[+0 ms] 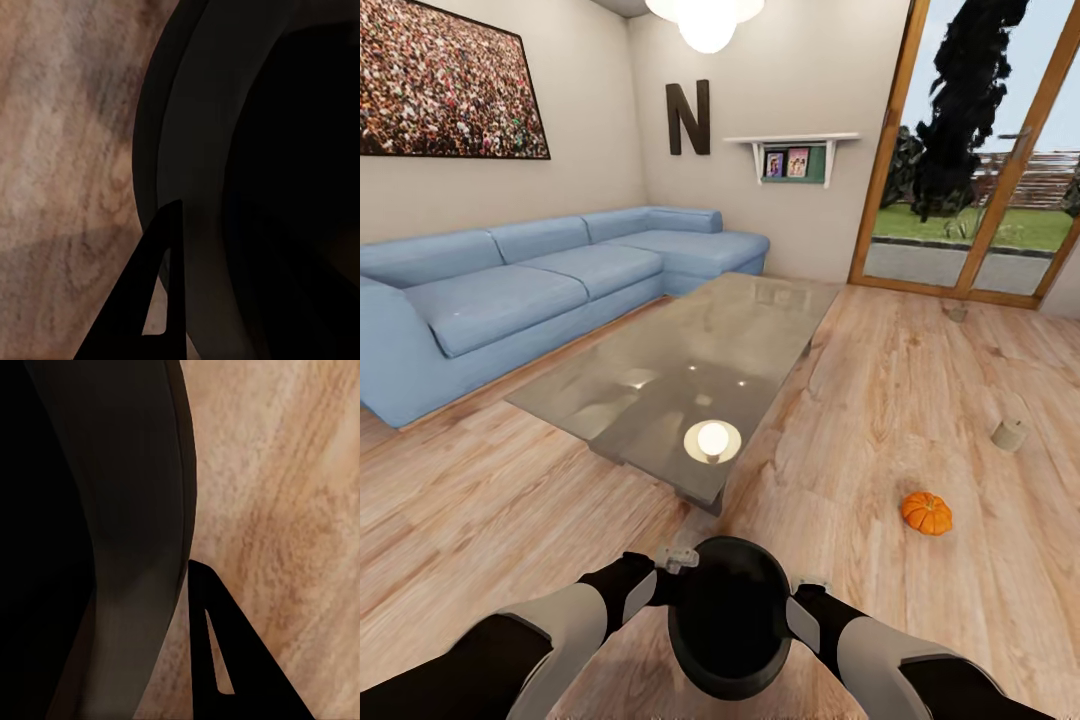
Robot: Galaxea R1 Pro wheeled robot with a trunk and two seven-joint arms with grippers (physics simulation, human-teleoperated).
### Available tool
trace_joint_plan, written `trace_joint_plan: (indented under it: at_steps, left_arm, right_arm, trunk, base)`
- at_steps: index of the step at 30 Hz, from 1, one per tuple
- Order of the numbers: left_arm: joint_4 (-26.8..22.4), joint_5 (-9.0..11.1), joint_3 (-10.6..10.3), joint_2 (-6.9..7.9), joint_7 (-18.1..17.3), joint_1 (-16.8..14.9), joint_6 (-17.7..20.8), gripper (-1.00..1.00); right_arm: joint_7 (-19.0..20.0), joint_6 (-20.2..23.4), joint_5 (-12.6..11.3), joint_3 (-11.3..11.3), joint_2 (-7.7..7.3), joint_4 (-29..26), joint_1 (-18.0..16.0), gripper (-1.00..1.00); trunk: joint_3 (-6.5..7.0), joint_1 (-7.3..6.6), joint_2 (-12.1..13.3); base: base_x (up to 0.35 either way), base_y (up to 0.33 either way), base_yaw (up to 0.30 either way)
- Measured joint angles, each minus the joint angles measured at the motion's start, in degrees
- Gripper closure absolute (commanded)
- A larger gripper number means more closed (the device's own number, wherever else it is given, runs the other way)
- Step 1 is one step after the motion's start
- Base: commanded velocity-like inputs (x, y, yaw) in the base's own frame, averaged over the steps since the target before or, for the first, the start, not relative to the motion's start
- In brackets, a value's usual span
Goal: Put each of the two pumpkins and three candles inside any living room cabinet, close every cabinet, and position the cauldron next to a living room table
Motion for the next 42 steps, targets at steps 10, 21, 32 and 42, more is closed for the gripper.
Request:
trace_joint_plan:
  at_steps: [10,21,32,42]
  left_arm:
    - [-0.1,0.1,-0.1,0.00,0.0,0.0,-0.1,1.00]
    - [-0.6,0.2,-0.5,0.00,0.2,0.0,-0.2,1.00]
    - [-0.8,0.1,-0.7,0.00,0.2,0.0,-0.7,1.00]
    - [-0.5,-0.1,-0.7,0.00,0.0,-0.1,-1.6,1.00]
  right_arm:
    - [0.0,-0.2,0.0,0.0,0.00,0.0,0.0,1.00]
    - [-0.1,-0.8,-0.1,0.0,0.01,0.0,-0.1,1.00]
    - [-0.1,-1.5,-0.1,0.0,0.01,0.0,-0.1,1.00]
    - [0.0,-2.1,-0.1,0.0,0.00,0.0,0.0,1.00]
  trunk:
    - [-0.89,0.10,-0.1]
    - [-2.87,-0.77,-0.2]
    - [-3.97,-1.51,-0.3]
    - [-4.86,-2.17,-0.3]
  base:
    - [0.000,0.000,0.000]
    - [0.000,0.000,0.000]
    - [0.000,0.000,0.000]
    - [0.000,0.000,0.000]
